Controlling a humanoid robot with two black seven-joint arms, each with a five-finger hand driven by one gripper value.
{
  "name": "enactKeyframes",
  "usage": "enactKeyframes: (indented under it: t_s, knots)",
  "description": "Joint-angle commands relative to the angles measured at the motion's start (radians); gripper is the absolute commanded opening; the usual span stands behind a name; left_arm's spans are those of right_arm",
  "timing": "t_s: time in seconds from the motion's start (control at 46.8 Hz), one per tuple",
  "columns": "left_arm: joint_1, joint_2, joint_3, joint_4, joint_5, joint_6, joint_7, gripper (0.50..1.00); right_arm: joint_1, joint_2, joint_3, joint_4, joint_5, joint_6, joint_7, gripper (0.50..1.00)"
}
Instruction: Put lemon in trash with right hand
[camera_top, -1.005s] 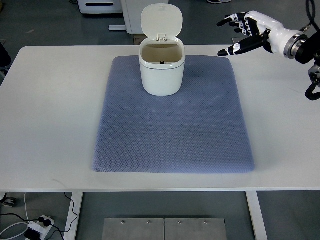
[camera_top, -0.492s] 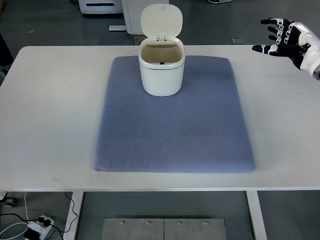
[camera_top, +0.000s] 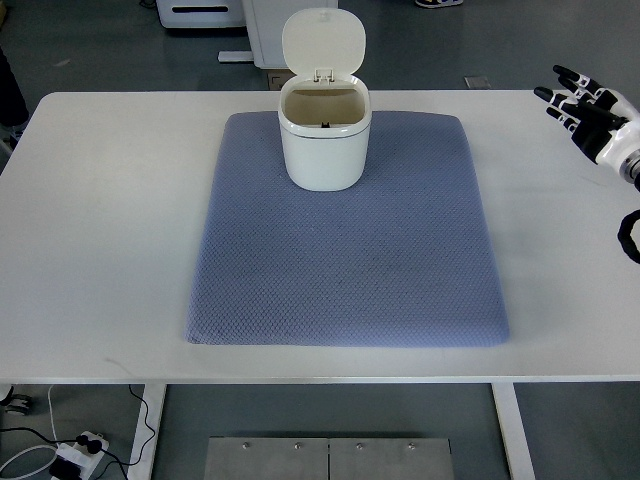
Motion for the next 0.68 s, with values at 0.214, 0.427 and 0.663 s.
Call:
enactKeyframes:
  t_s: [0.214, 0.427, 0.663]
  knots:
    - [0.0, 0.0, 0.0, -0.001, 0.0, 0.0, -0.001, 1.0, -0.016, 0.09, 0.092, -0.037, 0.005, 0.017, -0.005, 1.0]
    - [0.0, 0.0, -0.002, -0.001, 0.0, 0.0, -0.001, 1.0, -0.053, 0.156, 0.118, -0.057, 0.005, 0.009, 0.0, 1.0]
    - [0.001, 0.0, 0.0, 0.001, 0.0, 0.0, -0.001, 1.0, -0.065, 0.171, 0.106, -0.079, -0.001, 0.01, 0.001, 1.0]
